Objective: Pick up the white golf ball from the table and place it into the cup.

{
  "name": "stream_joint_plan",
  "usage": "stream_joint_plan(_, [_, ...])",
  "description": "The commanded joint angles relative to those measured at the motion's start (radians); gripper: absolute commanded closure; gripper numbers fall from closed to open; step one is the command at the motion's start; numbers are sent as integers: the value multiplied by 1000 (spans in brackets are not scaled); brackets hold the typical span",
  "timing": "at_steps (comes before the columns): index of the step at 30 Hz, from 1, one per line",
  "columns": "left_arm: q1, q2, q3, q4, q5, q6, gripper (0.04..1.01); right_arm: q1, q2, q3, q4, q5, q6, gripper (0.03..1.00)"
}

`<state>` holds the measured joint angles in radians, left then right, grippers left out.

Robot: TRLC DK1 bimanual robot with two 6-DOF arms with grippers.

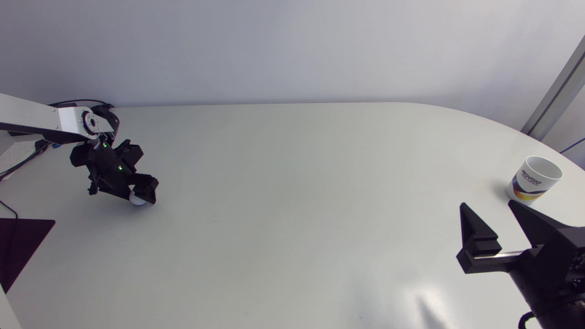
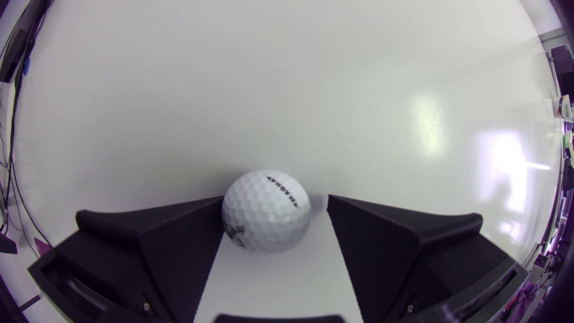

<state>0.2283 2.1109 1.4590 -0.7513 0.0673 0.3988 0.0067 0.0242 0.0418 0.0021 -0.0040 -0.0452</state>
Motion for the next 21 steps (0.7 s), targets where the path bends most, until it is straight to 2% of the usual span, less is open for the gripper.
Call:
stream_joint_plan(1, [-7, -48, -28, 6, -4, -15, 411, -1, 11, -42, -17, -7, -4, 70])
stream_joint_plan(5, [-7, -78, -54, 30, -4, -20, 557, 1, 11, -42, -17, -7, -4, 70])
stream_joint_plan(8, [-12, -114, -89, 69, -4, -14, 598, 4, 11, -42, -17, -7, -4, 72])
stream_joint_plan(13, [-27, -181, -127, 69, -6, -8, 607, 4, 11, -42, -17, -7, -4, 70])
stream_joint_plan(16, [-26, -295, -141, 41, -3, 0, 603, 4, 11, -42, -17, -7, -4, 70])
stream_joint_plan(17, [-24, -348, -147, 41, 9, 9, 603, 4, 8, -42, -17, -7, -4, 70])
stream_joint_plan(20, [-20, -500, -163, 17, 164, 55, 603, 1, -26, -40, -21, -5, 4, 72])
stream_joint_plan(21, [-20, -529, -172, 17, 197, 63, 603, 1, -29, -40, -19, -5, 5, 72])
